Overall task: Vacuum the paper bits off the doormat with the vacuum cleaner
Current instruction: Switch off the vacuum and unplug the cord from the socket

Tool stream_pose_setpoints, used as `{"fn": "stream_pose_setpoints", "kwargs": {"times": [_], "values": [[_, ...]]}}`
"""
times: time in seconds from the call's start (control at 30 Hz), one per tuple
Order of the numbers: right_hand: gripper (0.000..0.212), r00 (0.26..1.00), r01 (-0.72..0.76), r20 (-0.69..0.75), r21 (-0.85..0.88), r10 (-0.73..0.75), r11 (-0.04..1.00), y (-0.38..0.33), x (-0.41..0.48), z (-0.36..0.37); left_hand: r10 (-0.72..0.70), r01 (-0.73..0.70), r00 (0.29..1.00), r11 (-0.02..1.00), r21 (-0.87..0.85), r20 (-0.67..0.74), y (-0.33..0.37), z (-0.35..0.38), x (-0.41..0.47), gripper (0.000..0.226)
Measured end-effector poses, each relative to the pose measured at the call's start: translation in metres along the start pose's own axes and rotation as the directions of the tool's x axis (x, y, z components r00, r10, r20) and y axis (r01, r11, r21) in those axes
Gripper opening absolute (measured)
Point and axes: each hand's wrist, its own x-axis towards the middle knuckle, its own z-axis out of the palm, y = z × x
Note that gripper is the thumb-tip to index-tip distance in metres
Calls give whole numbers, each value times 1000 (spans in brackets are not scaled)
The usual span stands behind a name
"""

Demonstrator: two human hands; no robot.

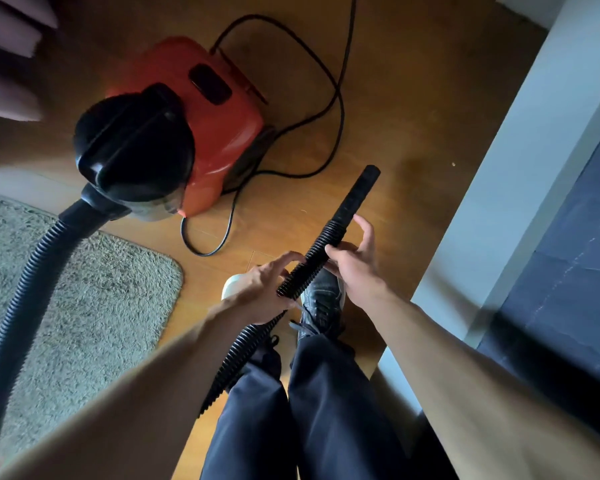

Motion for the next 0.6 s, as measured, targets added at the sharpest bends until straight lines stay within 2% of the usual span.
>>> {"fn": "stream_pose_setpoints", "kwargs": {"times": [0.33, 0.43, 0.6], "values": [[84, 998, -62, -12, -53, 61, 997, 33, 38, 10, 14, 12, 993, 976, 217, -116, -34, 25, 33, 76], [87, 999, -28, -17, -97, 27, 995, 37, 47, 16, 22, 4, 994, 973, 229, -109, -42, 22, 46, 75], [88, 995, 77, -40, -269, -91, 960, 34, 51, 20, 9, 7, 996, 983, 185, -88, -48, 14, 58, 76]]}}
